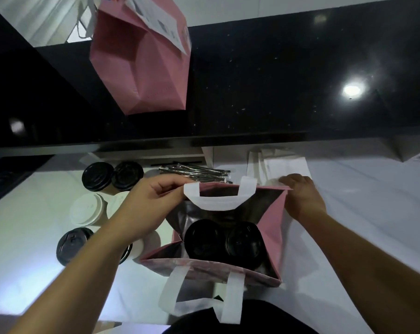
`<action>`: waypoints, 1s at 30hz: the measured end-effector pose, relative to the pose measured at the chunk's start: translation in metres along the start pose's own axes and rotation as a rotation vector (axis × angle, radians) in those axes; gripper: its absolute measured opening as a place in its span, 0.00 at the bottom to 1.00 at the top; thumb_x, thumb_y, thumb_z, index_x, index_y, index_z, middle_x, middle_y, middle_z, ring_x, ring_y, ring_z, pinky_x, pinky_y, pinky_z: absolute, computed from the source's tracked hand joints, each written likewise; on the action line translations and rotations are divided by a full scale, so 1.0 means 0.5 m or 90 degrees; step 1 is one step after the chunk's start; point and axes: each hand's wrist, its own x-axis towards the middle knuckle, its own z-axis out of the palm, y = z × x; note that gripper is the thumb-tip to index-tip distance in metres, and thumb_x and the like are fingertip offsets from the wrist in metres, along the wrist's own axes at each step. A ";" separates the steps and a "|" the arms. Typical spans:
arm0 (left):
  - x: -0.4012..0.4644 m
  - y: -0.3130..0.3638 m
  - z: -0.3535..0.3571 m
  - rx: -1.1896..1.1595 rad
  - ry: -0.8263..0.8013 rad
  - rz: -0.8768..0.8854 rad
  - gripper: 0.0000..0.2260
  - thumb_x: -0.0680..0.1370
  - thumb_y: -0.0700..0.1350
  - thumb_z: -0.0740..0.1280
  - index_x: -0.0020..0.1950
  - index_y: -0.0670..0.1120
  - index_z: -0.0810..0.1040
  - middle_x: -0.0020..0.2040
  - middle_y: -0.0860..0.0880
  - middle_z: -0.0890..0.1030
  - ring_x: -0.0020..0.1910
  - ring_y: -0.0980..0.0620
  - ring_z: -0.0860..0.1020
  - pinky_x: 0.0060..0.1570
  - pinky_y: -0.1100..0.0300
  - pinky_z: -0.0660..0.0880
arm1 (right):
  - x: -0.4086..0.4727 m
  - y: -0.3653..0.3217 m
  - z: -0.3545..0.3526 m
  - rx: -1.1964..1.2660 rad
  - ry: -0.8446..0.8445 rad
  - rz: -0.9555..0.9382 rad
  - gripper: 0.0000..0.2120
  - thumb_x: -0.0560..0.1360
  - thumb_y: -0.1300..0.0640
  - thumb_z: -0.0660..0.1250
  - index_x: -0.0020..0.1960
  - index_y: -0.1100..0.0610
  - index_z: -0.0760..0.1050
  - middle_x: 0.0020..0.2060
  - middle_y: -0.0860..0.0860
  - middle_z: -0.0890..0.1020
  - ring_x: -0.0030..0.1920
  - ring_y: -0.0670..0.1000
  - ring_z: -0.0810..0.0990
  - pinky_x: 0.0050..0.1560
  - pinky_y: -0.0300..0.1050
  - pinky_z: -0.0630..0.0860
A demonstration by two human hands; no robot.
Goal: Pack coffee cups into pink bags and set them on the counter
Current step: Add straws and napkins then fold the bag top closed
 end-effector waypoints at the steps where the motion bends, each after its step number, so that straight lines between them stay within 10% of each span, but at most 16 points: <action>1: 0.000 -0.001 0.001 -0.002 -0.001 0.001 0.12 0.74 0.59 0.71 0.54 0.58 0.88 0.52 0.53 0.88 0.54 0.54 0.86 0.54 0.56 0.78 | 0.002 0.003 -0.002 0.016 0.005 -0.004 0.20 0.80 0.55 0.64 0.72 0.51 0.75 0.70 0.52 0.75 0.70 0.57 0.69 0.69 0.52 0.70; 8: 0.001 0.001 0.007 0.005 -0.017 -0.009 0.11 0.76 0.56 0.70 0.54 0.57 0.88 0.51 0.53 0.88 0.51 0.54 0.86 0.52 0.56 0.78 | 0.004 0.029 -0.030 0.072 0.007 -0.072 0.11 0.82 0.53 0.63 0.57 0.52 0.83 0.56 0.54 0.85 0.54 0.58 0.80 0.53 0.46 0.75; 17: 0.003 0.003 0.007 0.023 -0.020 -0.017 0.12 0.76 0.57 0.69 0.55 0.59 0.87 0.51 0.54 0.88 0.50 0.55 0.87 0.48 0.55 0.79 | 0.010 0.041 -0.010 0.150 0.064 -0.021 0.14 0.83 0.58 0.63 0.64 0.57 0.82 0.62 0.55 0.83 0.61 0.60 0.80 0.61 0.49 0.73; 23: 0.005 -0.003 0.004 0.026 -0.014 -0.010 0.07 0.80 0.51 0.70 0.55 0.59 0.87 0.50 0.53 0.88 0.50 0.54 0.87 0.45 0.57 0.80 | 0.007 0.032 -0.044 0.197 0.181 -0.005 0.17 0.84 0.58 0.58 0.43 0.65 0.78 0.39 0.61 0.81 0.39 0.61 0.77 0.42 0.56 0.76; 30: 0.005 0.004 0.007 0.016 0.006 0.018 0.10 0.82 0.44 0.70 0.51 0.58 0.88 0.50 0.54 0.88 0.51 0.55 0.86 0.48 0.63 0.80 | -0.056 0.008 -0.136 0.322 0.273 0.051 0.13 0.86 0.49 0.55 0.59 0.53 0.76 0.41 0.46 0.79 0.41 0.50 0.78 0.39 0.47 0.73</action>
